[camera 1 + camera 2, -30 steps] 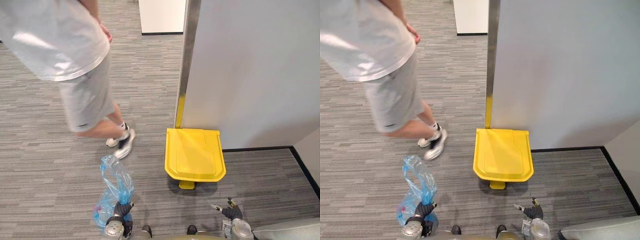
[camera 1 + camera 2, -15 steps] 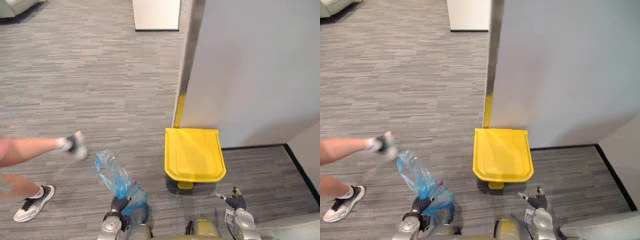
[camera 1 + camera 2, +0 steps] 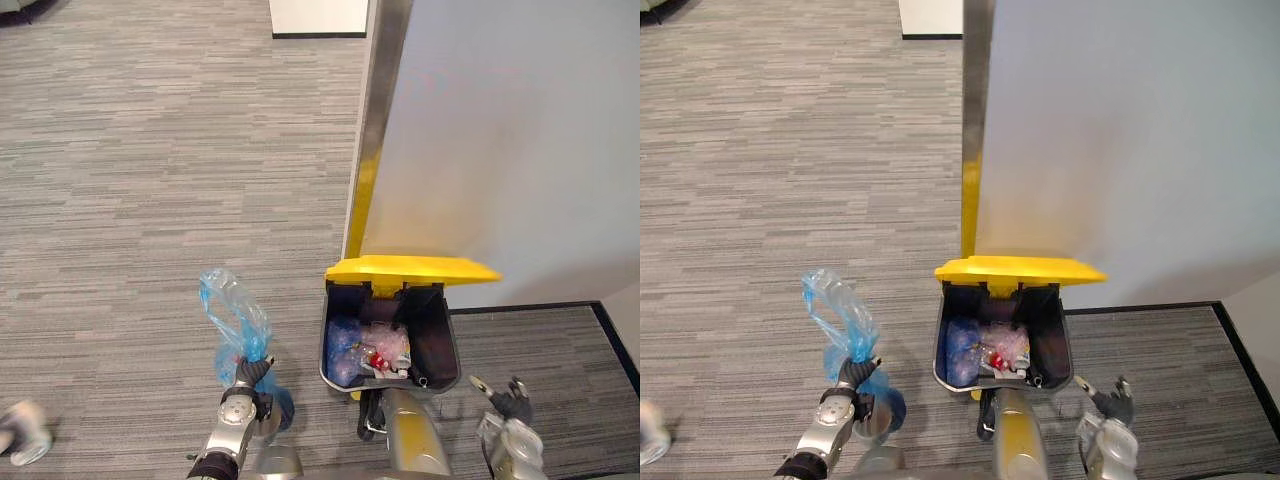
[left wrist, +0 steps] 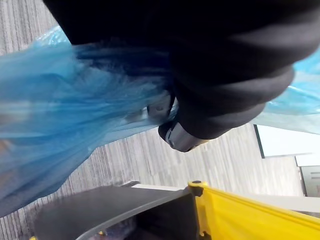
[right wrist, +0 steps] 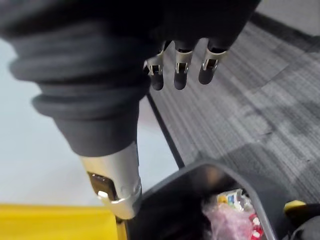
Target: Gather rubbish on tea table into small bin, then transfer packed bag to large trash can.
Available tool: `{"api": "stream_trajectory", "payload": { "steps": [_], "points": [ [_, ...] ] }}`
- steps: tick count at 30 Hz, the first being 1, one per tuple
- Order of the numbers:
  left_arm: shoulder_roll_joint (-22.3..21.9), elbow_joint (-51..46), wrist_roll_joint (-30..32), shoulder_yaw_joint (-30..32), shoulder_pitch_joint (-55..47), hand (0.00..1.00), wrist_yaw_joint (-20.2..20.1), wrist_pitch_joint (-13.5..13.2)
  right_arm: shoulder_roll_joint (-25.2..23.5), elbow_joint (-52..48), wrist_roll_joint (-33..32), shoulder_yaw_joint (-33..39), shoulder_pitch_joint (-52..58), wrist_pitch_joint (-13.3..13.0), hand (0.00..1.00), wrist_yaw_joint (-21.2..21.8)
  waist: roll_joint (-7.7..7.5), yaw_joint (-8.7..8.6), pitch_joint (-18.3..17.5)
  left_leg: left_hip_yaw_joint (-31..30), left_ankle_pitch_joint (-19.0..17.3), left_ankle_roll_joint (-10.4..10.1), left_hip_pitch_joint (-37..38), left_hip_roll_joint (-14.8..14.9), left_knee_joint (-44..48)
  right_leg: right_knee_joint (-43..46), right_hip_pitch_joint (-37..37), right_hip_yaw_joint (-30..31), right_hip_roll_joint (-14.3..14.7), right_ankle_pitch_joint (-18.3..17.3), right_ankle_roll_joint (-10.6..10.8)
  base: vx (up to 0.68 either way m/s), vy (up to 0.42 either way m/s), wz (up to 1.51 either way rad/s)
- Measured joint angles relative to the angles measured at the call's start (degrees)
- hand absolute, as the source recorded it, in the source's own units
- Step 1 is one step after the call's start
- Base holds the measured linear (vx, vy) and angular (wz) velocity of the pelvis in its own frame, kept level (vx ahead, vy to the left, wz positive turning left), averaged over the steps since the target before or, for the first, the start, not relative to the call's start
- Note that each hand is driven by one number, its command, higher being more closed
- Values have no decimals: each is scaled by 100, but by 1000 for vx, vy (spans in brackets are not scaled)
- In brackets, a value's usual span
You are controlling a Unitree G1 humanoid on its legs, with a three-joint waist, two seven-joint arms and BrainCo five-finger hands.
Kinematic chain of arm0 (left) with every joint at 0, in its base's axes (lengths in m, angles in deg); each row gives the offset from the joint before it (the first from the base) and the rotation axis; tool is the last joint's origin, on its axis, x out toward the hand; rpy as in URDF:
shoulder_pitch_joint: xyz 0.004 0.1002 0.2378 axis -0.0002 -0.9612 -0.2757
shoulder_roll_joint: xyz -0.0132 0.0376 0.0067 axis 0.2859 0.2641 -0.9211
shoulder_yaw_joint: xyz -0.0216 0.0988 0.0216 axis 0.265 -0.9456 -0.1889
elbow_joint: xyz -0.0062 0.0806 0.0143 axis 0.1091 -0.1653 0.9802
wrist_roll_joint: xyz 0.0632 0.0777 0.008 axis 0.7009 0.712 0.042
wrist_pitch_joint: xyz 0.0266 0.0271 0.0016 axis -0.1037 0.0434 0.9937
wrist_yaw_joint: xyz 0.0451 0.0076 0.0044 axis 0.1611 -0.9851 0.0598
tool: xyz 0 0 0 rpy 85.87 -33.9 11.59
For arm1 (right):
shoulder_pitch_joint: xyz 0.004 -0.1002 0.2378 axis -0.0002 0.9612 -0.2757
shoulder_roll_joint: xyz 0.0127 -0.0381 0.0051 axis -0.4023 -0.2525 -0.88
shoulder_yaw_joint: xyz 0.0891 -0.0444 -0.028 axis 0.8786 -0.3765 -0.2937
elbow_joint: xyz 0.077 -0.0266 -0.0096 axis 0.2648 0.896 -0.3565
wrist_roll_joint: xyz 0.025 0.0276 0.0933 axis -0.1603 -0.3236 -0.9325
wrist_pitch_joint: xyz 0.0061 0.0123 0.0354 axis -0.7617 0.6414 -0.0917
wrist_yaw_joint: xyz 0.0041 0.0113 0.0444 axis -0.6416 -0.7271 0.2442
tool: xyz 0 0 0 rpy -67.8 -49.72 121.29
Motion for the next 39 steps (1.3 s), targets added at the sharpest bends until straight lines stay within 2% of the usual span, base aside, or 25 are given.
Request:
{"api": "stream_trajectory", "payload": {
  "steps": [3, 7, 10, 14, 16, 17, 20, 22, 23, 24, 25, 26, 27, 28, 29, 30, 32, 33, 35, 37, 39],
  "points": [
    [-162, -8, -1, 91, 29, 100, -4, -2, -135, 7, -179, -32, 68, 6, 0, -85, 36, -20, -29, 36, 81, -84, 125, 156, -407, -262, 99, -79, 134, 55, 28, 24, -122, 11],
    [-162, -81, -1, 103, -51, 100, -8, 0, -337, 52, -312, -379, 75, 4, 0, -74, 26, -92, -138, -242, 117, -158, 148, 277, -1010, -520, 117, -243, 202, 68, 23, -103, -113, 30],
    [-109, -230, -1, 108, -257, 100, -8, -1, -421, 63, -297, -893, 113, 3, 0, -60, 90, -74, -393, -471, 147, -205, 148, 371, -1292, -689, 105, -208, 383, 158, -121, -39, -108, 19],
    [-82, -299, -2, 88, -247, 100, -13, -4, -394, 64, -135, -1308, -148, 2, 0, -23, 154, 11, -529, -578, 437, -63, 132, 385, -1698, -780, -73, -201, 533, 153, -129, -13, -152, 1],
    [-86, -301, -3, 26, -232, 100, -18, -4, -386, 63, -58, -1574, -433, -2, 0, 55, 147, 4, -530, -579, 666, -111, 10, 411, -1799, -835, -169, -254, 536, 154, -128, -57, -130, 12],
    [-81, -304, -4, -48, -210, 100, -18, -6, -385, 64, -13, -1763, -604, -5, 0, 57, 147, 9, -530, -585, 745, -60, -93, 453, -1869, -899, -215, -306, 537, 154, -127, -67, -99, 24],
    [-65, -306, -9, -84, -213, 100, -14, -7, -367, 68, 70, -2081, -767, -7, 0, 59, 123, 20, -539, -806, 845, -120, -280, 497, -1986, -931, -328, -334, 545, 155, -130, -111, -144, 41],
    [25, -312, -16, -134, -249, 100, -12, -8, -344, 69, 79, -2421, -1024, 3, 0, 58, 67, 46, -543, -981, 937, -2, -504, 573, -2263, -1089, -464, -426, 535, 204, -177, -205, -257, 68],
    [73, -370, -18, -134, -245, 100, -9, -8, -334, 64, 81, -2576, -1161, -4, 0, 54, -81, 63, -532, -1015, 801, -265, -1053, 274, -1054, -1301, -523, -554, 355, 458, -201, -215, -189, 58],
    [74, -394, -18, -134, -244, 100, -9, -9, -312, 54, 81, -2606, -1236, -4, 0, 54, -115, 84, -523, -1004, 767, -244, -1292, 81, -469, -1388, -539, -568, 319, 565, -126, -215, -66, 10],
    [70, -405, -27, -153, -226, 100, -9, -12, -237, 4, 81, -2722, -1384, -5, 0, 48, -130, 134, -508, -898, 754, -181, -1623, -218, 214, -1555, -550, -570, 335, 697, 77, -222, -75, -7],
    [28, -469, -47, -250, -197, 100, -11, -35, -125, -195, 88, -2844, -1495, -10, 0, 43, -19, 200, -451, -604, 501, 218, -1634, -47, 70, -809, -809, -232, 459, 733, -188, -177, -95, 37],
    [64, -508, -57, -290, -125, 100, -14, -92, -63, -288, 113, -2865, -1545, -32, 0, 37, -168, 143, -413, -795, 228, -267, -1534, -159, -197, -219, -932, 490, 447, 557, -558, -120, -105, 60],
    [113, -519, -67, -293, -40, 100, -4, -115, -18, -246, 146, -2889, -1694, -18, 0, 27, -300, 196, -314, -726, 268, -316, -1519, -244, -193, -211, -948, 542, 409, 495, -689, -62, -113, 70],
    [110, -611, -100, -307, -75, 100, -3, -120, 109, -177, 206, -2971, -2040, -7, 0, 23, -264, 205, -289, -935, 275, -396, -1712, -242, -16, -588, -894, 350, 410, 617, -451, -100, -88, 21],
    [118, -672, -108, -318, -186, 100, -4, -130, 208, -181, 268, -3044, -2379, -14, 0, 27, -256, 245, -279, -887, 272, -383, -1900, -319, 282, -970, -844, 165, 413, 899, -432, -99, -46, 6],
    [116, -683, -116, -401, -242, 100, -5, -130, 387, -170, 297, -3040, -2735, -31, 0, 8, -204, 323, -245, -800, 229, -227, -1964, -446, 377, -1174, -829, 79, 456, 1104, -431, -147, 10, 5],
    [177, -687, -126, -523, -202, 100, -4, -136, 553, -119, 299, -3037, -2957, -31, 0, -40, -247, 346, -107, -773, 219, -141, -1971, -432, 280, -1216, -784, 60, 416, 1169, -344, -184, -15, 28],
    [232, -687, -137, -566, -261, 100, 0, -145, 754, -101, 295, -3034, -3250, -32, 0, -123, -216, 351, -13, -886, 268, -90, -1967, -453, 124, -1599, -614, 85, 446, 1371, -270, -180, -51, 35],
    [331, -687, -165, -580, -293, 100, 4, -184, 840, -18, 289, -3045, -3483, -45, 0, -170, -216, 349, -5, -964, 311, -117, -1967, -472, -77, -1929, -528, 79, 467, 1523, -264, -115, -62, 22],
    [433, -710, -180, -582, -271, 100, 13, -239, 935, 216, 285, -3137, -3778, -53, 0, -196, -211, 351, 24, -1119, 354, -169, -1978, -505, -258, -2287, -440, 43, 571, 1520, -259, -62, -90, 3]
  ]
}}
